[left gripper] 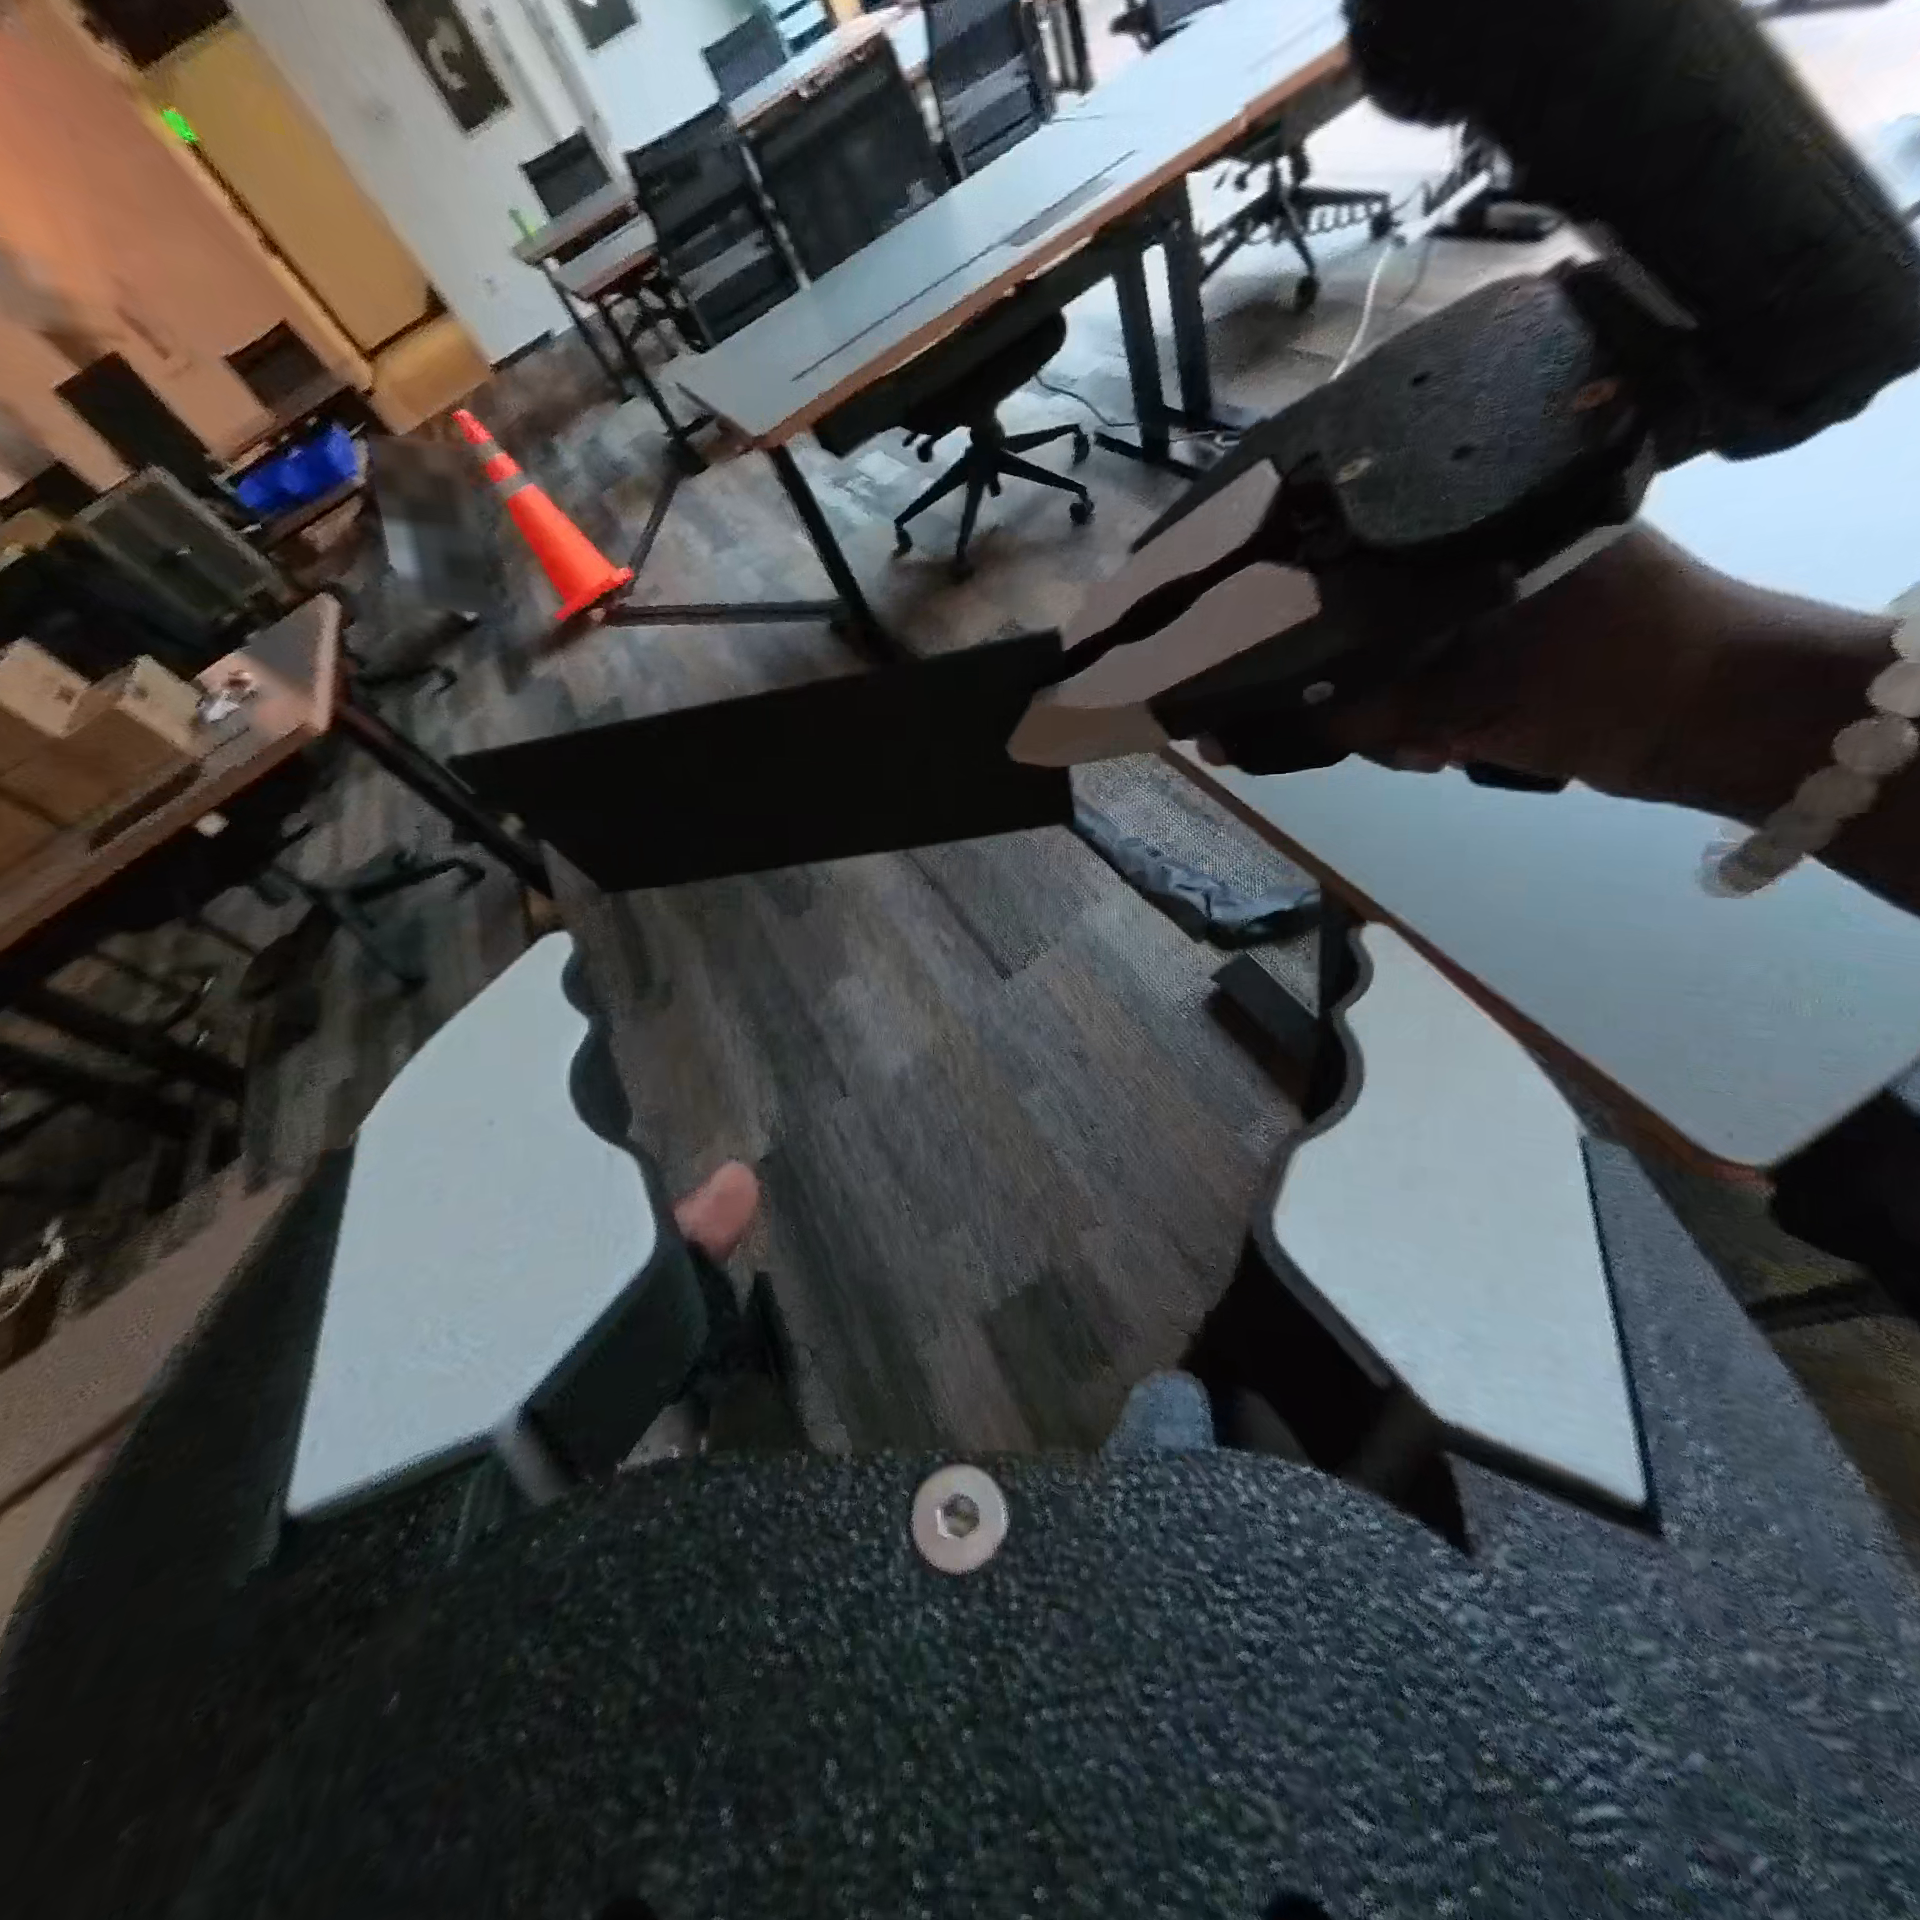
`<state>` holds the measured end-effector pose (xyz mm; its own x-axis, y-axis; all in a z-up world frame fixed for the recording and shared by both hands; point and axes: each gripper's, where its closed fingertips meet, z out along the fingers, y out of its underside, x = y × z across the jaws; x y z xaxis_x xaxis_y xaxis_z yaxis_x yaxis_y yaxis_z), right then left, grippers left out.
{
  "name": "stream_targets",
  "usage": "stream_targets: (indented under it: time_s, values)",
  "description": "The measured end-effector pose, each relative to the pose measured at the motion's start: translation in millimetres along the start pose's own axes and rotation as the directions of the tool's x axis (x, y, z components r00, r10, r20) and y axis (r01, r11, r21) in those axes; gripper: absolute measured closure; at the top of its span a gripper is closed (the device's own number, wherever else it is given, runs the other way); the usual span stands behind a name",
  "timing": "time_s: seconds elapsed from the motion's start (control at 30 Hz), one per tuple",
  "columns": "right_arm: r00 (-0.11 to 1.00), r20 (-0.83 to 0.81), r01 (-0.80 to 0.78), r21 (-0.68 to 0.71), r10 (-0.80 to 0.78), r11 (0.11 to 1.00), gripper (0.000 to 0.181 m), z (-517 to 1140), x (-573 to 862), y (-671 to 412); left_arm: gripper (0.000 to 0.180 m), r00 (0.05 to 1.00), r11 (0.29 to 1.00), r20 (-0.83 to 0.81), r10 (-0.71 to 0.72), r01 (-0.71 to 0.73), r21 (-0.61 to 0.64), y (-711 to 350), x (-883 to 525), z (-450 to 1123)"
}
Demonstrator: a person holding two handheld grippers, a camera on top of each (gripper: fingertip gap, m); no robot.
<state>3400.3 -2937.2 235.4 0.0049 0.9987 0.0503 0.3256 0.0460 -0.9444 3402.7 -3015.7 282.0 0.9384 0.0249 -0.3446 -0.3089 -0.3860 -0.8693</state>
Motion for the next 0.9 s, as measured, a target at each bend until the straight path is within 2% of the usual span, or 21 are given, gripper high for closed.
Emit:
stream_targets:
  time_s: [0.07,0.17,0.27,0.43,0.6,0.7,0.9]
  values:
    - [0.997,-0.051,-0.056,-0.018,0.055,0.998,0.181,41.7,36.5,-19.0,0.046,0.997,1.0,-0.075,-0.029,0.029,-0.007,-6.8,-52.9,45.1]
    - [0.99,-0.132,-0.066,-0.062,0.057,0.996,0.181,104.7,99.2,-37.1,0.046,0.989,0.996,-0.145,-0.022,0.033,0.078,-25.4,-115.4,113.5]
    - [0.977,-0.196,-0.105,-0.082,0.087,0.991,0.18,163.1,168.4,-48.2,0.042,0.969,0.997,-0.245,-0.005,0.022,0.067,-22.6,-166.7,191.3]
    - [0.953,-0.29,-0.117,-0.093,0.085,0.989,0.18,264.8,304.1,-56.6,0.041,0.959,0.993,-0.282,0.037,-0.004,0.115,-26.4,-272.4,344.8]
    - [0.951,-0.282,-0.149,-0.046,0.13,0.988,0.18,382.1,453.3,-94.2,0.039,0.949,0.994,-0.31,0.052,-0.019,0.108,-56.4,-386.2,501.4]
    - [0.955,-0.285,-0.112,-0.071,0.088,0.991,0.18,455.7,544.2,-126.9,0.04,0.946,0.995,-0.317,0.063,-0.034,0.095,-71.6,-448.6,592.6]
    - [0.959,-0.284,-0.023,-0.076,0.0,0.997,0.18,604.4,734.5,-183.1,0.041,0.952,0.986,-0.297,0.078,-0.03,0.162,-99.3,-581.4,789.1]
